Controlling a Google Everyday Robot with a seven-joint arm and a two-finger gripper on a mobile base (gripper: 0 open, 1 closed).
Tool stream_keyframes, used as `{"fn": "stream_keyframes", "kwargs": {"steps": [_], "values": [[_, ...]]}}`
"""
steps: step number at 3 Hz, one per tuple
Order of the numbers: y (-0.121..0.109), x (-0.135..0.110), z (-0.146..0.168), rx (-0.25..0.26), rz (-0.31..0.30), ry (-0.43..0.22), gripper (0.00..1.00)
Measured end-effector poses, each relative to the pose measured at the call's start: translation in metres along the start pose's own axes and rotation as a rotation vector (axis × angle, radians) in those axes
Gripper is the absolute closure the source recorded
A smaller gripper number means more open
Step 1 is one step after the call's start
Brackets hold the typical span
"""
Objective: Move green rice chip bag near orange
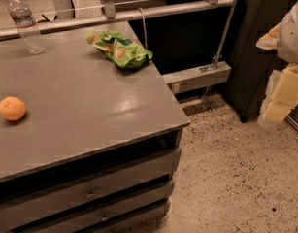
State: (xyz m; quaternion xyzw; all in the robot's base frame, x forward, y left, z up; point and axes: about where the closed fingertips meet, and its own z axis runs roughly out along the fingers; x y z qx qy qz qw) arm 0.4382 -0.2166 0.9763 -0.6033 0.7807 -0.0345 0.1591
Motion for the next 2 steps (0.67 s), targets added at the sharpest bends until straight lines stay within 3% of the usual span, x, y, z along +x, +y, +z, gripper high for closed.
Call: {"fn": "stream_keyframes", "kwargs": {"steps": [2], "values": [[-0.0043, -0.0057, 0.0024, 0.018, -0.006, -0.024, 0.0]]}}
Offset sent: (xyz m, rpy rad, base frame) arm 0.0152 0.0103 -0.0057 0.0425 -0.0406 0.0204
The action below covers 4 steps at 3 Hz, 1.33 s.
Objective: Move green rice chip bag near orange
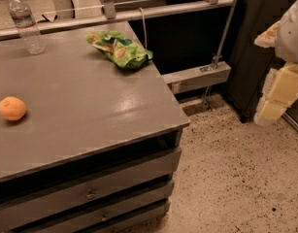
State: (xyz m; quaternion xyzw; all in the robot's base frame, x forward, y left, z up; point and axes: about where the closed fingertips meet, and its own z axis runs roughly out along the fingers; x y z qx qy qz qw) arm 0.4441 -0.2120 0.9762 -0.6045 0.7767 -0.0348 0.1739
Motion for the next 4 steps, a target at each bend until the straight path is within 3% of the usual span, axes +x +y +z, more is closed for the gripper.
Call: {"fn": "stream_keyframes", "kwargs": {"steps": [1, 3, 4], "values": [[-0.02, -0.022, 0.022, 0.015, -0.026, -0.086, 0.0], [-0.12, -0.099, 0.102, 0.101, -0.034, -0.35, 0.0], [-0.16, -0.129, 0.131, 0.108, -0.001, -0.45, 0.0]]}}
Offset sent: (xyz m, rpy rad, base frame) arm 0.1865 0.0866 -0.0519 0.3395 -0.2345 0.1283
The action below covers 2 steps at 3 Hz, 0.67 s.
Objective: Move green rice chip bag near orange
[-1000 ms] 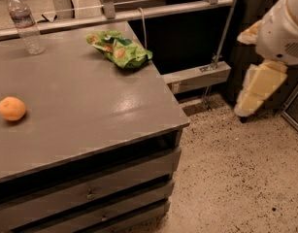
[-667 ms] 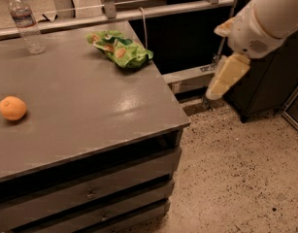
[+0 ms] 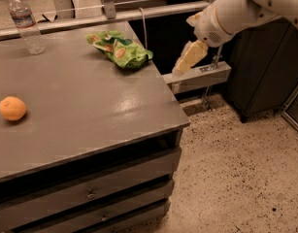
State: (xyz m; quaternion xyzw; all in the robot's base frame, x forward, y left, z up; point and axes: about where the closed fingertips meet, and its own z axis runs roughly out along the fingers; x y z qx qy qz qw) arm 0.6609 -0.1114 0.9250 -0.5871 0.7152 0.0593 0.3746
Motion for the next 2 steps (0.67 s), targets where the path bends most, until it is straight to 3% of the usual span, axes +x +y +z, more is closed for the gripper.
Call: {"fn": "stream_keyframes", "kwargs": {"steps": [1, 2], "values": [[-0.018, -0.019, 0.038, -0.02, 0.044, -0.083, 0.0], [-0.02, -0.042, 0.072, -0.064, 0.078, -0.156, 0.0]]}}
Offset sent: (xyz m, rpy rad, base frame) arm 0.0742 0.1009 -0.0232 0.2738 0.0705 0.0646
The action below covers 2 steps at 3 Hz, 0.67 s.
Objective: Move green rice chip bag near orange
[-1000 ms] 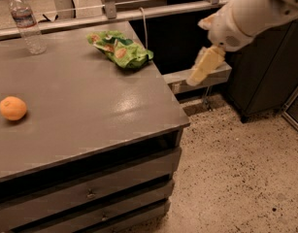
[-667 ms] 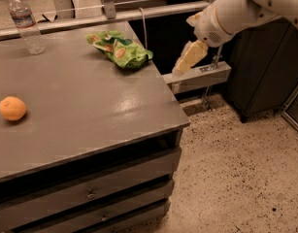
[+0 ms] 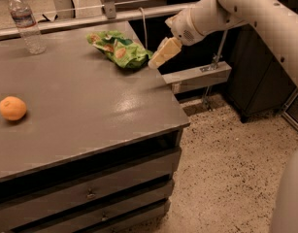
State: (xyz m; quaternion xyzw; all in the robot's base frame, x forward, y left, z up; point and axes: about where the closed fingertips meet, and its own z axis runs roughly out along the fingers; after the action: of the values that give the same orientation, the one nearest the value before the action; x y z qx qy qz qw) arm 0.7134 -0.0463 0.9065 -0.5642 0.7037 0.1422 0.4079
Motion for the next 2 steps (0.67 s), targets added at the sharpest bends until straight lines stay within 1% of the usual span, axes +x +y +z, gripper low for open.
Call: {"fn": "stream_keyframes", "kwargs": {"steps": [1, 2], "values": [[0.007, -0.02, 0.034, -0.052, 0.015, -0.048, 0.0], [0.021, -0.038, 0.065, -0.106, 0.028, -0.087, 0.0]]}}
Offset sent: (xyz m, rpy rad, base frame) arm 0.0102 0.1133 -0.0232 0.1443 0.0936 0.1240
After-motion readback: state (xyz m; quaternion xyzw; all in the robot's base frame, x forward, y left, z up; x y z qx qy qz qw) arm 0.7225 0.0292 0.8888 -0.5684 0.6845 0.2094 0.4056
